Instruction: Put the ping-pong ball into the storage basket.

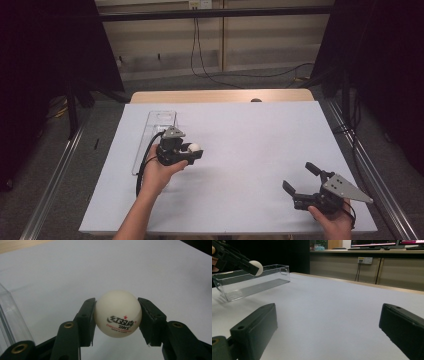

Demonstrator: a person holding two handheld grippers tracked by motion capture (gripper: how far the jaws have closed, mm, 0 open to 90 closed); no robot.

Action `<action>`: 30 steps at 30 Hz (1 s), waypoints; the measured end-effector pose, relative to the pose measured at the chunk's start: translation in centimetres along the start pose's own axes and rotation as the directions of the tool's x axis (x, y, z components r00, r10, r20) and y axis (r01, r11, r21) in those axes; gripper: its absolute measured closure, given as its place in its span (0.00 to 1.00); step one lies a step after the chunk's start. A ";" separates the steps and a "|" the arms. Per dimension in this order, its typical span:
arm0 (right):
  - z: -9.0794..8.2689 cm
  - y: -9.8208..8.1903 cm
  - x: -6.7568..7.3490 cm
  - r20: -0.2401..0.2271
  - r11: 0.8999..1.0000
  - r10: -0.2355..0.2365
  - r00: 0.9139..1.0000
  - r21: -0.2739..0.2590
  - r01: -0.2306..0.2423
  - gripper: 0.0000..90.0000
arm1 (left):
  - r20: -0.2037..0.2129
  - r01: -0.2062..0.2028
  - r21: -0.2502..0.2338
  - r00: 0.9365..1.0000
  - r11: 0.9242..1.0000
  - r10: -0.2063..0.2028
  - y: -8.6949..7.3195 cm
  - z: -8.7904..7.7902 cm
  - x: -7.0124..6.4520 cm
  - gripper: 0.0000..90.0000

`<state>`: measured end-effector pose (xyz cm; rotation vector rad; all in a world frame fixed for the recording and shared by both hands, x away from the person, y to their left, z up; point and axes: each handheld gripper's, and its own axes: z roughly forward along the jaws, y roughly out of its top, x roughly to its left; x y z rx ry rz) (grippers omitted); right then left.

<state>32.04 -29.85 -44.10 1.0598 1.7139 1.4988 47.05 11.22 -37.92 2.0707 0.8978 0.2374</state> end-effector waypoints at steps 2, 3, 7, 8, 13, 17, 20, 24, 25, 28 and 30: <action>0.0 0.0 0.0 0.001 1.000 0.001 1.000 -0.002 -0.001 0.01 | 0.002 0.002 0.001 1.000 1.000 -0.002 0.0 -0.1 0.1 0.57; 0.0 0.0 0.0 0.000 1.000 0.001 1.000 -0.001 -0.001 0.01 | -0.005 0.001 0.002 1.000 1.000 -0.001 0.0 -0.2 0.1 0.57; 0.0 0.0 0.0 -0.001 1.000 0.002 1.000 -0.001 -0.002 0.01 | -0.002 0.001 0.003 1.000 1.000 -0.001 0.0 -0.3 0.2 0.57; 0.0 0.0 0.0 -0.001 1.000 0.002 1.000 -0.001 -0.002 0.01 | -0.008 0.001 0.000 1.000 1.000 -0.001 0.0 -0.4 0.2 0.57; 0.0 0.0 0.0 -0.001 1.000 0.001 1.000 -0.003 -0.001 0.01 | -0.004 0.011 -0.006 1.000 1.000 -0.011 -0.1 -0.5 0.4 0.57; 0.0 0.0 0.0 -0.001 1.000 0.001 1.000 -0.005 -0.001 0.01 | -0.009 0.018 -0.014 1.000 1.000 -0.018 -0.1 -0.7 0.5 0.57; 0.0 0.0 0.0 -0.003 1.000 0.000 1.000 -0.002 0.000 0.01 | -0.009 0.019 -0.018 1.000 1.000 -0.019 -0.1 -0.8 0.6 0.57; 0.1 0.0 0.0 -0.001 1.000 0.000 1.000 -0.004 0.000 0.01 | -0.009 0.018 -0.022 1.000 1.000 -0.018 -0.2 -1.0 0.8 0.57; 0.0 0.0 0.0 -0.003 1.000 -0.002 1.000 -0.003 0.002 0.01 | -0.012 0.023 -0.031 1.000 0.999 -0.024 -0.2 -1.0 0.8 0.57; 0.0 0.0 0.1 -0.004 1.000 0.000 1.000 -0.003 0.000 0.01 | -0.019 0.022 -0.030 1.000 0.999 -0.022 -0.2 -1.2 0.9 0.57; 0.0 0.0 0.0 -0.004 1.000 -0.001 1.000 -0.004 0.001 0.01 | -0.015 0.027 -0.033 0.999 0.999 -0.028 -0.2 -1.2 0.9 0.57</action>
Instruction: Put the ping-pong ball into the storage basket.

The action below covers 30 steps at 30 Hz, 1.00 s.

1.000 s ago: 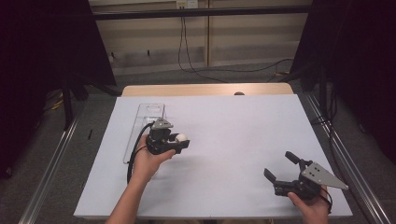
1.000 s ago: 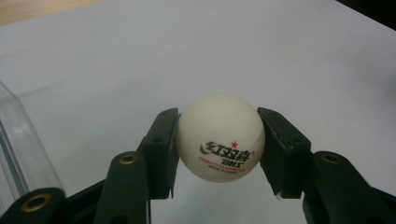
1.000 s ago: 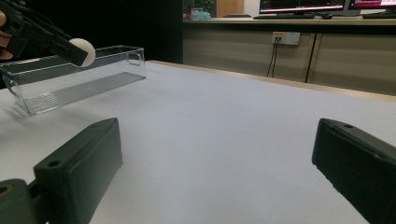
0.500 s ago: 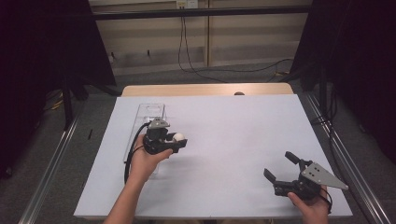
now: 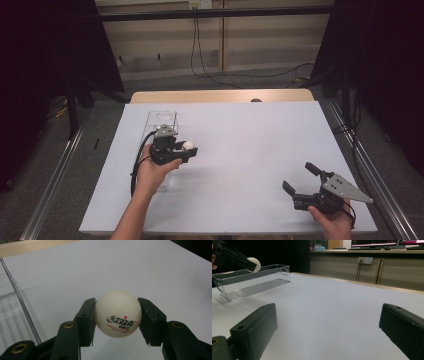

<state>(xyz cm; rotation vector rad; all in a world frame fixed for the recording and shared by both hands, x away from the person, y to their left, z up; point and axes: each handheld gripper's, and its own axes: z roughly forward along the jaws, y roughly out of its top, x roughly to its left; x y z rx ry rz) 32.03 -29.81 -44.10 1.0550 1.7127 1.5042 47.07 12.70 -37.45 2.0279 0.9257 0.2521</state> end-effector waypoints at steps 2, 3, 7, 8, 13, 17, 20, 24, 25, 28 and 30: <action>0.0 0.0 0.0 -0.001 1.000 0.001 1.000 0.001 -0.001 0.01 | 0.001 -0.003 -0.001 1.000 1.000 0.003 0.0 -0.1 0.1 0.57; 0.0 0.0 0.0 0.001 1.000 -0.001 1.000 0.000 0.001 0.01 | -0.004 0.002 -0.004 1.000 1.000 -0.002 0.0 -0.1 0.1 0.57; 0.0 0.0 0.1 0.003 1.000 0.000 1.000 0.000 0.000 0.01 | -0.010 0.003 -0.005 1.000 1.000 -0.004 -0.1 -0.3 0.4 0.57; 0.0 0.0 0.1 0.001 1.000 -0.002 1.000 0.002 0.002 0.01 | -0.011 0.010 -0.008 1.000 1.000 -0.010 -0.1 -0.4 0.4 0.57; 0.0 0.0 0.1 0.002 1.000 -0.004 1.000 0.004 0.004 0.01 | -0.018 0.010 -0.011 1.000 1.000 -0.010 -0.2 -0.8 0.7 0.57; 0.0 0.0 0.1 0.002 1.000 -0.003 1.000 0.004 0.003 0.01 | -0.023 0.024 -0.021 0.999 0.999 -0.024 -0.3 -1.0 0.9 0.57; 0.0 0.0 0.1 0.004 1.000 -0.002 1.000 0.003 0.002 0.01 | -0.025 0.023 -0.025 0.999 0.999 -0.024 -0.3 -1.2 1.1 0.57; 0.0 0.0 0.1 0.005 1.000 -0.002 1.000 0.003 0.002 0.01 | -0.032 0.033 -0.032 0.999 0.999 -0.034 -0.4 -1.3 1.2 0.57; 0.0 0.0 0.1 0.005 1.000 -0.003 1.000 0.004 0.003 0.01 | -0.030 0.033 -0.030 0.999 0.999 -0.033 -0.4 -1.3 1.2 0.57; 0.0 0.0 0.1 0.008 1.000 -0.001 1.000 0.000 0.001 0.01 | -0.031 0.039 -0.035 0.999 0.999 -0.040 -0.5 -1.4 1.3 0.57; 0.0 0.0 0.1 0.008 1.000 -0.001 1.000 0.001 0.001 0.01 | -0.037 0.036 -0.035 0.999 0.999 -0.037 -0.6 -1.5 1.4 0.57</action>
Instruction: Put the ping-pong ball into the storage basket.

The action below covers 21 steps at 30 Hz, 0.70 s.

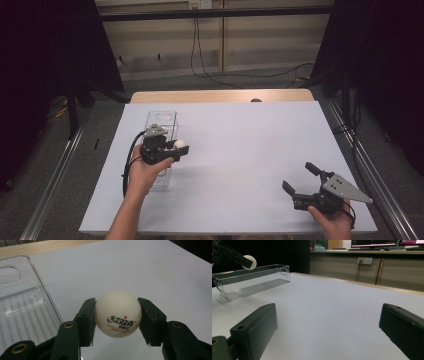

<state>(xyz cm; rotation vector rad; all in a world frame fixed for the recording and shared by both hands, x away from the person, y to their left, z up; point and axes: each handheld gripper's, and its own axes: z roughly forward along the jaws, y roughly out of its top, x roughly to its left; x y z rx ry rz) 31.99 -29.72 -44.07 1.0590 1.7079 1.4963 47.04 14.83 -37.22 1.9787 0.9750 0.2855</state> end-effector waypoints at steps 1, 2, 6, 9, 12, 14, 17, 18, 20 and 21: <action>0.0 0.0 0.0 -0.001 1.000 0.000 1.000 -0.001 0.000 0.01 | -0.003 -0.006 0.009 1.000 1.000 0.006 0.0 -0.1 0.1 0.57; 0.0 0.0 0.0 -0.001 1.000 0.000 1.000 -0.001 0.000 0.01 | 0.000 -0.003 0.004 1.000 1.000 0.003 -0.1 -0.1 0.1 0.57; 0.0 0.0 0.0 0.000 1.000 0.000 1.000 -0.001 0.000 0.01 | -0.008 0.005 0.004 1.000 1.000 -0.005 -0.3 -0.3 0.3 0.57; 0.0 0.0 0.0 -0.003 1.000 0.003 1.000 -0.001 -0.003 0.01 | -0.009 0.010 0.001 1.000 1.000 -0.010 -0.4 -0.3 0.5 0.57; 0.0 0.0 0.0 -0.001 1.000 0.000 1.000 -0.001 0.000 0.01 | -0.011 0.004 0.002 1.000 1.000 -0.004 -0.4 -0.5 0.6 0.57; 0.0 0.0 0.0 -0.004 1.000 -0.002 1.000 0.001 0.002 0.01 | -0.016 0.020 -0.007 1.000 1.000 -0.020 -0.5 -0.5 0.6 0.57; 0.0 0.0 0.0 -0.001 1.000 -0.002 1.000 -0.001 0.002 0.01 | -0.018 0.010 0.003 1.000 1.000 -0.010 -0.5 -0.7 0.8 0.57; 0.0 0.0 0.0 -0.004 1.000 0.000 1.000 0.003 0.000 0.01 | -0.015 0.019 -0.007 1.000 1.000 -0.019 -0.5 -0.7 0.9 0.57; 0.0 0.0 0.0 -0.003 1.000 -0.002 1.000 0.003 0.002 0.01 | -0.021 0.016 -0.002 1.000 1.000 -0.016 -0.6 -0.8 1.0 0.57; 0.0 0.0 0.0 -0.003 1.000 -0.002 1.000 0.003 0.002 0.01 | -0.013 0.019 -0.004 1.000 1.000 -0.019 -0.6 -0.9 1.1 0.57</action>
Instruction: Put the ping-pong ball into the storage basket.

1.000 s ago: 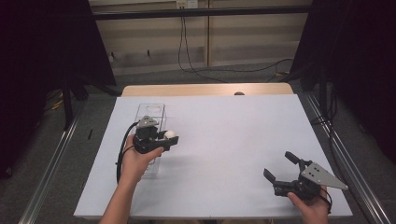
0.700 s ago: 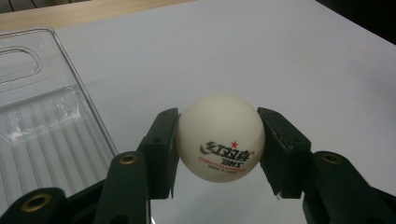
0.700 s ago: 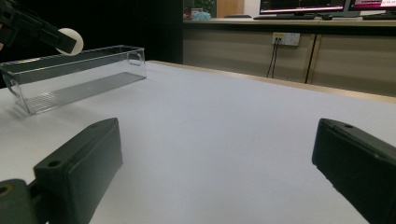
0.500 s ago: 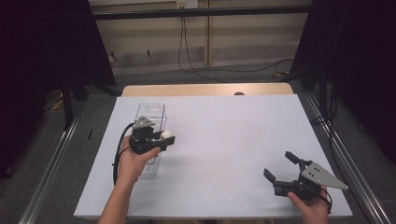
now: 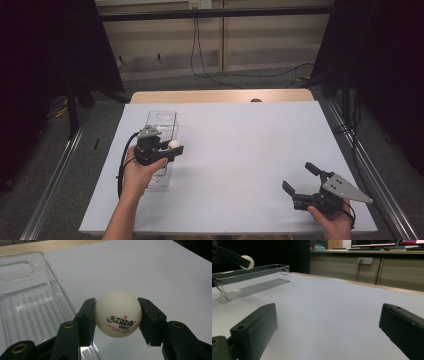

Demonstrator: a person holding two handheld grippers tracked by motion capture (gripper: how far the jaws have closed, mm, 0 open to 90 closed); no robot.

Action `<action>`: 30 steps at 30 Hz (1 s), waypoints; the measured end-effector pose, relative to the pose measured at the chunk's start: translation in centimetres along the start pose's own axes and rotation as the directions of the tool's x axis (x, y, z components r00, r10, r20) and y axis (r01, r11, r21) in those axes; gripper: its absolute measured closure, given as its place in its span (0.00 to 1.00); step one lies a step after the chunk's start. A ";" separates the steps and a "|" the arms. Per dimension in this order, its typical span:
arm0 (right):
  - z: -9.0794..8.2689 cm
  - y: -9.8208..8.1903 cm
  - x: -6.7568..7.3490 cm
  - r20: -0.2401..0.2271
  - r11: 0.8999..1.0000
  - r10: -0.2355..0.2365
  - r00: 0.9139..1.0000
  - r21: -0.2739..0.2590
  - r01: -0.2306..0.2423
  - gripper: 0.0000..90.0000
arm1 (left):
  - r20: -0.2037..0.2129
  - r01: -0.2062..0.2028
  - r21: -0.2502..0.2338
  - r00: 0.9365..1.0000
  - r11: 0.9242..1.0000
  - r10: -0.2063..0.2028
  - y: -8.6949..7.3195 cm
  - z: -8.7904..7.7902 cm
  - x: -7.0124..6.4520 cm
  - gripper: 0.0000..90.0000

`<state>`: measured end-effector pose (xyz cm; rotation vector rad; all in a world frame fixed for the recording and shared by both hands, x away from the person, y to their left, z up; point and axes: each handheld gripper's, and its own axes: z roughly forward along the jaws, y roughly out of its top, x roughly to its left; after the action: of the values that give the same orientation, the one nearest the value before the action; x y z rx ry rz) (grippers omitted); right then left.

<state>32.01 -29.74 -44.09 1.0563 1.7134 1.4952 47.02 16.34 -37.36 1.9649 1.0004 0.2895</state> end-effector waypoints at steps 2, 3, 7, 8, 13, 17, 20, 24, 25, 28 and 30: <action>0.0 0.0 0.0 -0.001 1.000 -0.001 1.000 0.000 0.001 0.01 | -0.010 0.007 -0.006 1.000 1.000 -0.007 0.0 -0.1 0.1 0.57; 0.0 0.0 0.0 -0.001 1.000 -0.001 1.000 0.000 0.001 0.01 | -0.014 0.001 -0.001 1.000 1.000 -0.002 0.0 -0.2 0.2 0.57; 0.0 0.0 0.0 0.000 1.000 -0.003 1.000 -0.001 0.003 0.01 | -0.010 0.004 -0.003 1.000 1.000 -0.004 -0.1 -0.3 0.3 0.57; 0.0 0.0 0.0 -0.001 1.000 -0.004 1.000 -0.001 0.004 0.01 | -0.015 0.004 -0.004 1.000 1.000 -0.004 -0.1 -0.4 0.3 0.57; 0.0 0.0 0.0 0.002 1.000 -0.003 1.000 -0.004 0.003 0.01 | -0.016 0.005 -0.001 1.000 1.000 -0.005 -0.2 -0.5 0.5 0.57; 0.0 0.0 0.0 -0.001 1.000 -0.003 1.000 -0.001 0.003 0.01 | -0.030 0.009 0.000 1.000 1.000 -0.009 -0.3 -0.6 0.6 0.57; 0.1 0.0 0.0 0.001 1.000 -0.001 1.000 -0.003 0.001 0.01 | -0.028 0.004 0.006 1.000 1.000 -0.004 -0.3 -0.6 0.7 0.57; 0.0 0.0 0.0 -0.002 1.000 -0.003 1.000 -0.001 0.003 0.01 | -0.034 0.007 0.003 0.999 1.000 -0.007 -0.4 -0.7 0.7 0.57; 0.0 0.0 0.0 -0.001 1.000 -0.003 1.000 -0.001 0.003 0.01 | -0.033 0.012 0.001 0.999 1.000 -0.012 -0.4 -0.7 0.8 0.57; 0.0 0.0 0.0 -0.001 1.000 -0.003 1.000 -0.001 0.003 0.01 | -0.033 0.008 0.005 0.999 1.000 -0.008 -0.5 -0.8 0.9 0.57; 0.0 0.0 0.0 -0.001 1.000 -0.003 1.000 -0.001 0.003 0.01 | -0.035 0.015 0.000 0.999 1.000 -0.015 -0.5 -0.8 1.0 0.57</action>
<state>32.02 -29.72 -44.09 1.0520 1.7138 1.4952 46.91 17.71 -37.45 1.9571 1.0374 0.3161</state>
